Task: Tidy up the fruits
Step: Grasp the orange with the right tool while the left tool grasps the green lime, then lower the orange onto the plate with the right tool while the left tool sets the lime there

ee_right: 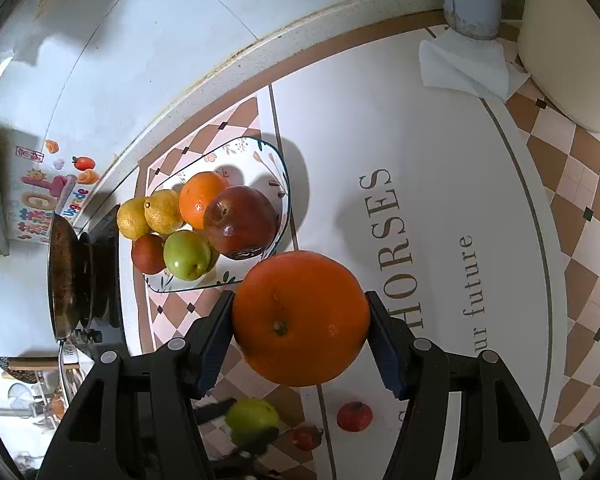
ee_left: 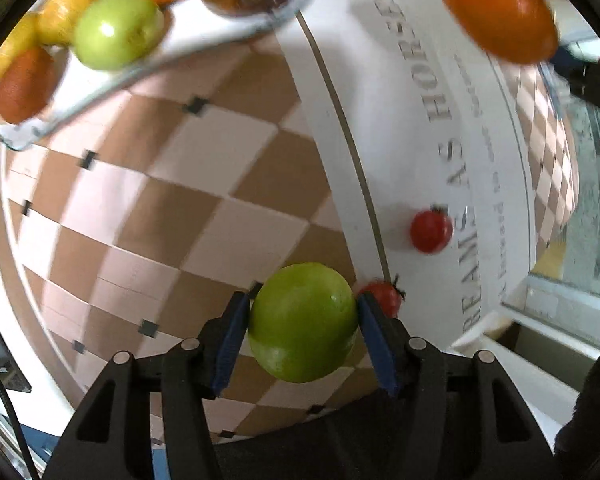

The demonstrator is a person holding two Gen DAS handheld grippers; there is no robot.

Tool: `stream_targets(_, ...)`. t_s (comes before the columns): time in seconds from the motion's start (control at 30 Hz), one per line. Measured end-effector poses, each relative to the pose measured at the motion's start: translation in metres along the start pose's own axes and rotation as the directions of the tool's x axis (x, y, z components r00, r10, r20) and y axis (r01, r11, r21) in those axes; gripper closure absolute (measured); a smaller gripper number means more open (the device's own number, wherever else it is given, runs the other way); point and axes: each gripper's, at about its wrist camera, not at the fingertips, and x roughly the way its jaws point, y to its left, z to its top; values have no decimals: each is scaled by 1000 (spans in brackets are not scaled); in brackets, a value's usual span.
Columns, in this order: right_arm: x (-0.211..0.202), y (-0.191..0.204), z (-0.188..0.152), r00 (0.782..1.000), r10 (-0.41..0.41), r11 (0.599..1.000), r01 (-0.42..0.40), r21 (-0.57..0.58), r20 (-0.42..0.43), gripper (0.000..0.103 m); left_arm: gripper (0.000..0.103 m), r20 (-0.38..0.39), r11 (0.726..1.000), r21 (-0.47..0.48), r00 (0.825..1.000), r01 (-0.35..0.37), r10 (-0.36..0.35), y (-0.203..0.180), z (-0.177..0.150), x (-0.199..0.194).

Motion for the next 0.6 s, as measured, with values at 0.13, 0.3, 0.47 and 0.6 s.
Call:
stream_targets(0.13,1,0,4,1000,6,1000,-6,-5,-6,38,50,73,999,-37,997,-2,5,14,6,-27)
stream_targets(0.3,1,7,15,1000,15,1000,-15,-18,-3,38,50,153,991,-120,988,53,-35,45,16,-66)
stream_targets(0.47,4,16,39,999,39,999,-39,-17,3,38,50,257,980,-170,965,102,-56,65,43,-110)
stream_targets(0.6,11,26,67,999,44,999,-44,-25,18,38,50,313,976,-201,950,89,-22,81,79,-130)
